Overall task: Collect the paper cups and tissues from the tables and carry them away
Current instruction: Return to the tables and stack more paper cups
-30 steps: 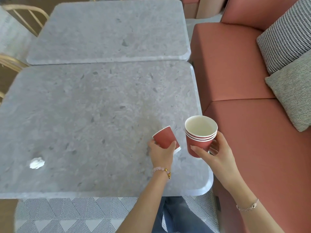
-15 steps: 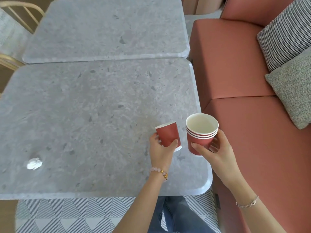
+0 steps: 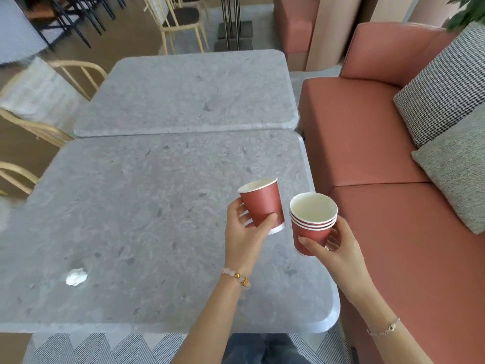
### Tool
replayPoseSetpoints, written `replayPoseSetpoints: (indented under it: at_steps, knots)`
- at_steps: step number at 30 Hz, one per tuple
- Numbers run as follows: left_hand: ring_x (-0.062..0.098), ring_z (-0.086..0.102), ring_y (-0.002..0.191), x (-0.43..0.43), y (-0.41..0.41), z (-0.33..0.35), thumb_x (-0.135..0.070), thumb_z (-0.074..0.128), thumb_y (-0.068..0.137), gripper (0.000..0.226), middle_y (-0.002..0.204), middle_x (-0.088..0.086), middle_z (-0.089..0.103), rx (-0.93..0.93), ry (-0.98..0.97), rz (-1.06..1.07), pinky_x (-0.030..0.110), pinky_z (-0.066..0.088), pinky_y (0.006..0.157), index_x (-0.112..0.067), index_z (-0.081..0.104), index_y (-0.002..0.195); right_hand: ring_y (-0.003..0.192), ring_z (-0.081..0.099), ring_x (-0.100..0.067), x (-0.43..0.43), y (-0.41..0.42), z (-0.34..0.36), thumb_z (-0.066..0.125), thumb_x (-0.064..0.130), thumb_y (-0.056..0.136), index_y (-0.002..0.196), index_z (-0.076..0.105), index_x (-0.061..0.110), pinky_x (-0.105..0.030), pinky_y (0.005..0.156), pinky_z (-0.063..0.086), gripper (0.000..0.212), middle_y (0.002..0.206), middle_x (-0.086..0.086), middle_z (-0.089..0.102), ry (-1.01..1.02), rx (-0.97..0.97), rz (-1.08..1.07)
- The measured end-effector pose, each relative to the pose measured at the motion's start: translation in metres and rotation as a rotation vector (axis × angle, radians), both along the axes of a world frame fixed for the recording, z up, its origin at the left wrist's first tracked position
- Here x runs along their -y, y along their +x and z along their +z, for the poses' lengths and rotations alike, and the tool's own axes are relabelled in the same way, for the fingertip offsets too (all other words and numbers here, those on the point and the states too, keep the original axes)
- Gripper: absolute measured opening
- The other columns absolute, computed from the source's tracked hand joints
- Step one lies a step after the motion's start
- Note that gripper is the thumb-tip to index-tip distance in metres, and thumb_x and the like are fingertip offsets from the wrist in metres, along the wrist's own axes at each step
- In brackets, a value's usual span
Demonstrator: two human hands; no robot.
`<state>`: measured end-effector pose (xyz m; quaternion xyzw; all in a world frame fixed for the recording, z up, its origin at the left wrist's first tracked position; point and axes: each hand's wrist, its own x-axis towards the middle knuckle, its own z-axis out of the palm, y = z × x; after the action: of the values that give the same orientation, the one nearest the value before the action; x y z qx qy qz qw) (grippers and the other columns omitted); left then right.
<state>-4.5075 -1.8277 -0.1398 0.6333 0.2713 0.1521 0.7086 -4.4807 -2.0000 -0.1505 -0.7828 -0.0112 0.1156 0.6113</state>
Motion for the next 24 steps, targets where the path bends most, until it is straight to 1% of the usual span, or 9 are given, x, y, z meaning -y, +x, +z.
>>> replayPoseSetpoints:
  at_steps: [2, 4, 7, 10, 13, 15, 18, 21, 24]
  knots:
    - [-0.012, 0.061, 0.082, -0.008, 0.000, 0.013, -0.014, 0.080, 0.062, 0.057, 0.107, -0.015, 0.060, 0.034, 0.006, -0.005, 0.006, 0.046, 0.064, -0.032, 0.050, 0.107, 0.098, 0.061, 0.000, -0.005, 0.000, 0.003, 0.082, 0.019, 0.069, 0.121, 0.051, 0.034, -0.014, 0.080, 0.046, 0.063, 0.109, 0.012, 0.064, 0.013, 0.001, 0.008]
    - [-0.011, 0.061, 0.083, -0.014, 0.002, 0.024, -0.008, 0.081, 0.066, 0.058, 0.109, -0.013, 0.060, 0.069, 0.008, -0.009, 0.006, 0.046, 0.064, -0.029, 0.050, 0.110, 0.097, 0.060, 0.001, -0.009, 0.001, 0.006, 0.082, 0.020, 0.069, 0.120, 0.051, 0.037, -0.014, 0.081, 0.046, 0.062, 0.108, 0.012, 0.064, 0.027, 0.004, 0.015]
    - [-0.010, 0.062, 0.082, -0.023, 0.005, 0.041, -0.002, 0.077, 0.072, 0.054, 0.112, -0.008, 0.060, 0.135, 0.014, 0.003, 0.006, 0.046, 0.064, -0.025, 0.051, 0.114, 0.101, 0.060, -0.003, -0.016, 0.001, 0.008, 0.082, 0.017, 0.070, 0.124, 0.051, 0.031, -0.022, 0.088, 0.047, 0.064, 0.111, 0.009, 0.064, 0.036, 0.000, 0.034]
    - [-0.008, 0.064, 0.083, -0.029, 0.007, 0.057, -0.006, 0.078, 0.070, 0.054, 0.112, -0.008, 0.060, 0.208, 0.024, 0.000, 0.006, 0.047, 0.063, -0.026, 0.052, 0.112, 0.105, 0.059, -0.008, -0.023, 0.000, 0.008, 0.081, 0.014, 0.071, 0.126, 0.050, 0.029, -0.024, 0.089, 0.047, 0.065, 0.114, 0.005, 0.062, 0.025, -0.005, 0.064]
    - [-0.006, 0.064, 0.084, -0.031, 0.011, 0.070, -0.015, 0.076, 0.064, 0.055, 0.110, -0.011, 0.061, 0.256, 0.025, -0.018, 0.008, 0.048, 0.063, -0.028, 0.052, 0.112, 0.106, 0.058, -0.011, -0.032, 0.000, 0.010, 0.081, 0.014, 0.071, 0.121, 0.049, 0.034, -0.023, 0.088, 0.047, 0.063, 0.115, 0.005, 0.061, 0.022, -0.009, 0.092]
    - [-0.005, 0.064, 0.086, -0.029, 0.014, 0.074, -0.018, 0.076, 0.063, 0.056, 0.110, -0.012, 0.062, 0.260, 0.036, -0.058, 0.008, 0.048, 0.064, -0.029, 0.053, 0.112, 0.106, 0.059, -0.010, -0.038, 0.001, 0.012, 0.081, 0.015, 0.071, 0.121, 0.048, 0.034, -0.024, 0.088, 0.048, 0.063, 0.115, 0.007, 0.061, 0.015, -0.003, 0.115]
    - [-0.003, 0.063, 0.092, -0.022, 0.016, 0.073, -0.019, 0.076, 0.063, 0.059, 0.114, -0.009, 0.061, 0.236, 0.057, -0.123, 0.011, 0.049, 0.068, -0.027, 0.052, 0.117, 0.105, 0.059, -0.009, -0.045, 0.002, 0.017, 0.081, 0.016, 0.071, 0.123, 0.049, 0.032, -0.020, 0.086, 0.047, 0.063, 0.114, 0.008, 0.061, 0.006, 0.017, 0.139]
    - [0.000, 0.062, 0.099, -0.017, 0.017, 0.067, -0.023, 0.078, 0.061, 0.064, 0.115, -0.010, 0.061, 0.198, 0.089, -0.168, 0.015, 0.051, 0.077, -0.028, 0.051, 0.119, 0.103, 0.058, -0.004, -0.049, 0.003, 0.022, 0.080, 0.016, 0.073, 0.120, 0.049, 0.035, -0.010, 0.077, 0.047, 0.060, 0.112, 0.012, 0.061, 0.019, 0.027, 0.149]
    - [0.000, 0.060, 0.104, -0.014, 0.016, 0.062, -0.026, 0.078, 0.059, 0.064, 0.115, -0.013, 0.061, 0.164, 0.135, -0.201, 0.008, 0.046, 0.080, -0.031, 0.051, 0.117, 0.102, 0.059, -0.004, -0.051, 0.004, 0.025, 0.079, 0.015, 0.073, 0.122, 0.050, 0.030, -0.008, 0.072, 0.047, 0.059, 0.112, 0.009, 0.062, 0.039, 0.030, 0.140]
